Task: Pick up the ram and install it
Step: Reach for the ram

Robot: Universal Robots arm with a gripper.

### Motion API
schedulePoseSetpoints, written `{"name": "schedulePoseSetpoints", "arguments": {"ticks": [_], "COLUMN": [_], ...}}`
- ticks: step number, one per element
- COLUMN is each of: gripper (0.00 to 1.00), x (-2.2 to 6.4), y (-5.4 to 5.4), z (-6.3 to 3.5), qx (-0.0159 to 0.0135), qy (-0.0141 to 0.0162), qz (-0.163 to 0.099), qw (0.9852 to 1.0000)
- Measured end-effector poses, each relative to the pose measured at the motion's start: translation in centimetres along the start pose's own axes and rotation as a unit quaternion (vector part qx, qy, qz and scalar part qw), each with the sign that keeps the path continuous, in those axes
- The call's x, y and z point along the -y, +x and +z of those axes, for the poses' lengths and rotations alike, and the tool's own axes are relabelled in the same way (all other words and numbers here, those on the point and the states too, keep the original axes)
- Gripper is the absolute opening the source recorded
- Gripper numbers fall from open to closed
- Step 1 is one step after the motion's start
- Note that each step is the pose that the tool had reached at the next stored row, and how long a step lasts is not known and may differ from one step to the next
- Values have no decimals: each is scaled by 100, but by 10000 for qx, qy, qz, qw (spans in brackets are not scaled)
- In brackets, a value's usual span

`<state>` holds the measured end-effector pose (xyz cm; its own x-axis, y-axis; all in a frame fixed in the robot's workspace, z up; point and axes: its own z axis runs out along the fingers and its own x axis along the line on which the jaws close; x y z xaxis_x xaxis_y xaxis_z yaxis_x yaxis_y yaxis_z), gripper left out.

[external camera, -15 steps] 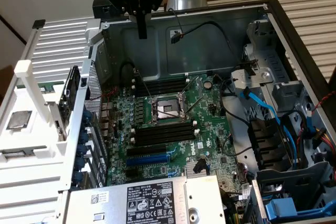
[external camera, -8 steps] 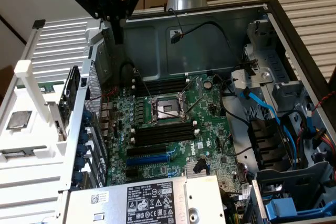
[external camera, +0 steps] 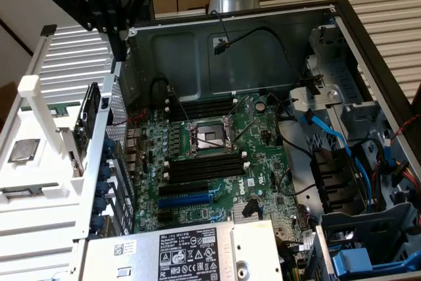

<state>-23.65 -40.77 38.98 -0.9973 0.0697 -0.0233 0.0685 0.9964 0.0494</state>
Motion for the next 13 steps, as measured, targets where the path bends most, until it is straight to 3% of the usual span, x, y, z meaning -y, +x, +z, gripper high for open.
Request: {"name": "schedulePoseSetpoints", "arguments": {"ticks": [13], "gripper": [10], "x": [80], "y": [585], "z": [-12], "qx": [-1], "qy": [0], "qz": [-6], "qw": [10000]}}
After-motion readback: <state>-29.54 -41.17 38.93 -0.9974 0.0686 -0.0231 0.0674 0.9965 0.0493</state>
